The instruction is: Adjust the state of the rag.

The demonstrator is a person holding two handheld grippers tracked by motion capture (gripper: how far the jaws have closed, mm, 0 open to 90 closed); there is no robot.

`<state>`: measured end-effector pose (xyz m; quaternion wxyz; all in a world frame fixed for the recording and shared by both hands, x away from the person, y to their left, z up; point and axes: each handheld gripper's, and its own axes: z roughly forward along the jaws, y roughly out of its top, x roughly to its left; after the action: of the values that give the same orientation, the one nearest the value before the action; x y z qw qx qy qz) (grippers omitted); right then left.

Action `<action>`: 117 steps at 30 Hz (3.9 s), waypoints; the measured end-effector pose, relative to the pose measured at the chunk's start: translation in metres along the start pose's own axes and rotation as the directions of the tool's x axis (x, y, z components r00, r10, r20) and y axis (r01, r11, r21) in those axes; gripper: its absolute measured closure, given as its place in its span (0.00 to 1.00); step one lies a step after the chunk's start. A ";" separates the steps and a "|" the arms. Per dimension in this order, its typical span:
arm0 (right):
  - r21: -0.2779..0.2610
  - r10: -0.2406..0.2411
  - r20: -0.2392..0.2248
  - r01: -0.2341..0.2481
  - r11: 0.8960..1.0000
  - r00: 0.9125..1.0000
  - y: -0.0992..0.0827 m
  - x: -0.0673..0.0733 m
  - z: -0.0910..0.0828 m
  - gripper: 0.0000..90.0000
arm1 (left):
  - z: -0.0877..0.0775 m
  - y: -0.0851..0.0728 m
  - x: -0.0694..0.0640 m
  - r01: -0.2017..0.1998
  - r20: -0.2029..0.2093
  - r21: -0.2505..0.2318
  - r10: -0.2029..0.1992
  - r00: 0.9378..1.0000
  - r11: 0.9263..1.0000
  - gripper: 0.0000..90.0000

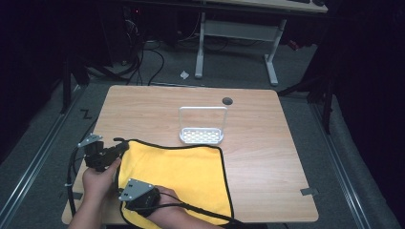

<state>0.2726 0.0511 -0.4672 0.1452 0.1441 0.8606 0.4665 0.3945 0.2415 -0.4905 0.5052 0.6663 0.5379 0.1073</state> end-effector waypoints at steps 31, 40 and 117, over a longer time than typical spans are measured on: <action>-0.026 0.208 0.255 -0.209 0.978 0.944 -0.107 -0.065 -0.142 0.95 | 0.108 0.001 -0.142 -0.110 0.078 0.027 0.108 0.991 0.994 0.93; -0.018 0.244 0.303 -0.250 0.968 0.921 -0.132 -0.075 -0.176 0.94 | 0.131 -0.005 -0.167 -0.122 0.108 0.043 0.117 0.987 0.992 0.92; 0.164 0.328 0.468 -0.446 0.880 0.820 -0.171 -0.165 -0.129 1.00 | 0.076 -0.081 -0.138 -0.384 0.173 0.200 0.354 0.919 0.901 0.80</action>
<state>0.3549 -0.2001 -0.5249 0.2105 0.4340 0.8141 0.3233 0.3425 0.0778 -0.5342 0.4296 0.8158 0.3757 0.0937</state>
